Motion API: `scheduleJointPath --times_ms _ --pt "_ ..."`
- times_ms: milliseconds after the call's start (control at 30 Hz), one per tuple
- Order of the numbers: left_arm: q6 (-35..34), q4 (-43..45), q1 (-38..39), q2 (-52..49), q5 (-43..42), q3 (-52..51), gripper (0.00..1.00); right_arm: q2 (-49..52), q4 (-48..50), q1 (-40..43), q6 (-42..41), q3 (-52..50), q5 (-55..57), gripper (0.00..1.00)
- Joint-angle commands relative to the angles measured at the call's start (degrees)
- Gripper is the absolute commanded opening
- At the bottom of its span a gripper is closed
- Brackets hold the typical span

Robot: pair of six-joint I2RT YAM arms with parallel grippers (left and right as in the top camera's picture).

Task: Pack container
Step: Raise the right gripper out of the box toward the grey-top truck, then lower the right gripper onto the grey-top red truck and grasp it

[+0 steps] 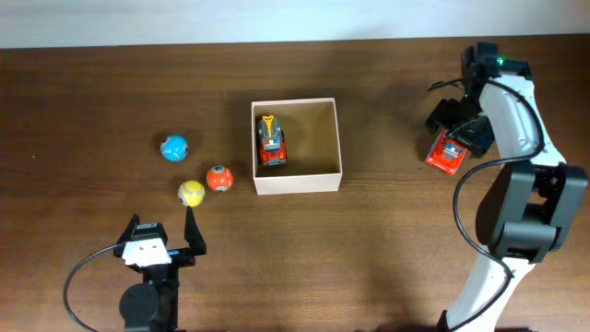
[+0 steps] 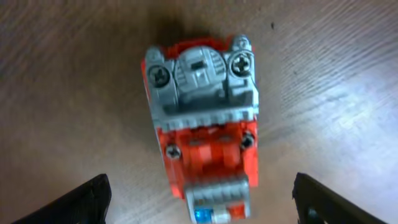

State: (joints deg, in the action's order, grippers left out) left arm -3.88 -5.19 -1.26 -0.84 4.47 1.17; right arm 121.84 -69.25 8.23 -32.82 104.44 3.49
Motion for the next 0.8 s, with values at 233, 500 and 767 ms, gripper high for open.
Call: scheduleJointPath --times_ms 233,500,767 --pt "0.9 -0.1 -0.2 0.4 -0.7 -0.2 0.99 -0.4 7.7 0.2 3.8 -9.6 -0.3 0.88" --pt "0.9 -0.1 -0.2 0.4 -0.7 -0.2 0.99 -0.3 16.3 0.2 10.8 -16.5 -1.6 0.89" --pt "0.9 -0.1 -0.2 0.4 -0.7 -0.2 0.99 -0.3 20.9 0.5 14.7 -19.5 -1.6 0.88"
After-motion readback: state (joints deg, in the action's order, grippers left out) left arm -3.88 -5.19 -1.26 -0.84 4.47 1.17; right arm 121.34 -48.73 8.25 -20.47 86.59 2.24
